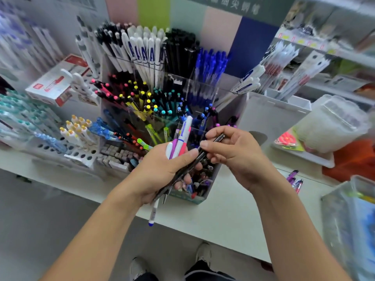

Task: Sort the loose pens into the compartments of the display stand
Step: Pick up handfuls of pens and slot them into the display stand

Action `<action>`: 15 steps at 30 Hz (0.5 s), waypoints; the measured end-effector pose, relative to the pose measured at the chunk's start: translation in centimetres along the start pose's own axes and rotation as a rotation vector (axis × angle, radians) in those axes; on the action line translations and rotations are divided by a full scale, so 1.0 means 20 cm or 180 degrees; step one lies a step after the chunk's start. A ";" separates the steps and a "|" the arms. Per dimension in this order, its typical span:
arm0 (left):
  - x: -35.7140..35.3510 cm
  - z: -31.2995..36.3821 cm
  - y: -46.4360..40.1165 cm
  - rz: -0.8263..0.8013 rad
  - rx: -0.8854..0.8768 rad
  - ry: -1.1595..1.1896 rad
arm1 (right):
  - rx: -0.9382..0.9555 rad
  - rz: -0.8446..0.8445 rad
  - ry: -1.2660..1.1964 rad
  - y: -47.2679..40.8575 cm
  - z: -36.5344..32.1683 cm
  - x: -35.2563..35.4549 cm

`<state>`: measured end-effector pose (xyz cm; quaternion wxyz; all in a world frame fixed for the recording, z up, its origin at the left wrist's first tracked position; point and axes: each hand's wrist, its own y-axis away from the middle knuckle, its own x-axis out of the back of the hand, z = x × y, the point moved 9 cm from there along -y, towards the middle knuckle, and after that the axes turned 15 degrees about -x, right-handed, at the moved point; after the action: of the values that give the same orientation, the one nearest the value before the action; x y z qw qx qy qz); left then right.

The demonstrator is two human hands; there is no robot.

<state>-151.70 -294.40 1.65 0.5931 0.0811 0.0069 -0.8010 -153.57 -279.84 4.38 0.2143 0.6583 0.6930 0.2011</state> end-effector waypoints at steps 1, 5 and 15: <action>0.00 0.02 0.00 -0.0029 0.0008 0.0175 | 0.0103 0.0033 -0.0063 0.01 -0.03 0.01; -0.01 0.12 0.01 -0.0207 -0.0102 0.0538 | 0.0117 -0.0235 -0.0108 0.06 -0.09 -0.03; 0.28 0.11 -0.08 0.0657 -0.0038 0.0789 | 0.2423 0.0927 0.0653 0.22 -0.88 0.04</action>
<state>-154.99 -299.53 2.90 0.6673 0.1761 0.0764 -0.7197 -159.93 -278.68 21.45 -0.1450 0.7582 0.6353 0.0233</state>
